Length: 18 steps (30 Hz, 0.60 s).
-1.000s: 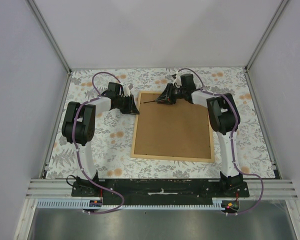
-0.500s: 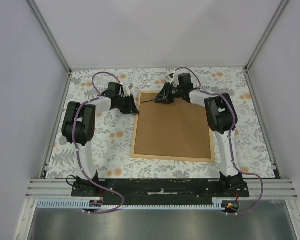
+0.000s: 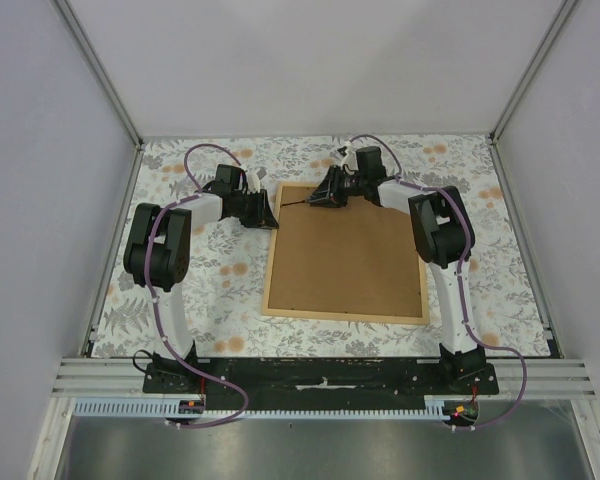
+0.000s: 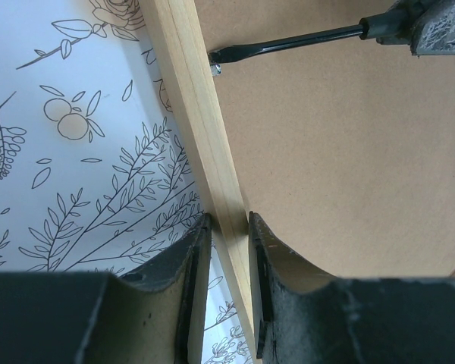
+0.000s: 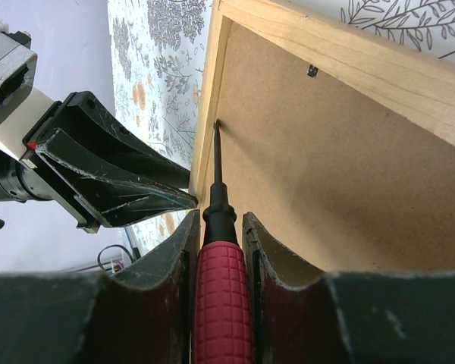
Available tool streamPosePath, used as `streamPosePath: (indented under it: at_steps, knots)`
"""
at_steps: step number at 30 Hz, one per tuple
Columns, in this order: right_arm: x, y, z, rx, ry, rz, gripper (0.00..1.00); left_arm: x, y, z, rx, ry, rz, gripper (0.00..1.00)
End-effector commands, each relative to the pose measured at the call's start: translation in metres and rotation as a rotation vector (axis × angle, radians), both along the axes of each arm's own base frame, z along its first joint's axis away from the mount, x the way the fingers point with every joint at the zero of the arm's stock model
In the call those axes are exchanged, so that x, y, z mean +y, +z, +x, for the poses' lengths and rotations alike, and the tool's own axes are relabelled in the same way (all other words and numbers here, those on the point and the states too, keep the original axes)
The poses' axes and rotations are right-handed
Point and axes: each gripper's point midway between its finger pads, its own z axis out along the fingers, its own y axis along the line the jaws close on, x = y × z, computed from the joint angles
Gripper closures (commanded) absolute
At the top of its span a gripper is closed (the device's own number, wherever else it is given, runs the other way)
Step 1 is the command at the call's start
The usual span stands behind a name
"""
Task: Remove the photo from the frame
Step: Release the photo frame item from the photo frame.
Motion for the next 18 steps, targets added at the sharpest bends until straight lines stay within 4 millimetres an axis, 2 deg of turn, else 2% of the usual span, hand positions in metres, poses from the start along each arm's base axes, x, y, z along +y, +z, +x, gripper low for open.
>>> streamPosePath:
  at_steps: [1, 12, 18]
  knots:
    - [-0.013, 0.011, 0.001, -0.016, -0.011, -0.012, 1.00, 0.010, -0.017, -0.015, 0.073, 0.024, 0.072, 0.68]
    - [-0.012, 0.006, -0.003, 0.007, -0.001, 0.006, 1.00, 0.010, -0.017, -0.014, 0.073, 0.024, 0.073, 0.68]
    - [-0.002, -0.002, -0.004, 0.015, 0.020, 0.000, 1.00, 0.010, -0.018, -0.014, 0.074, 0.025, 0.072, 0.68]
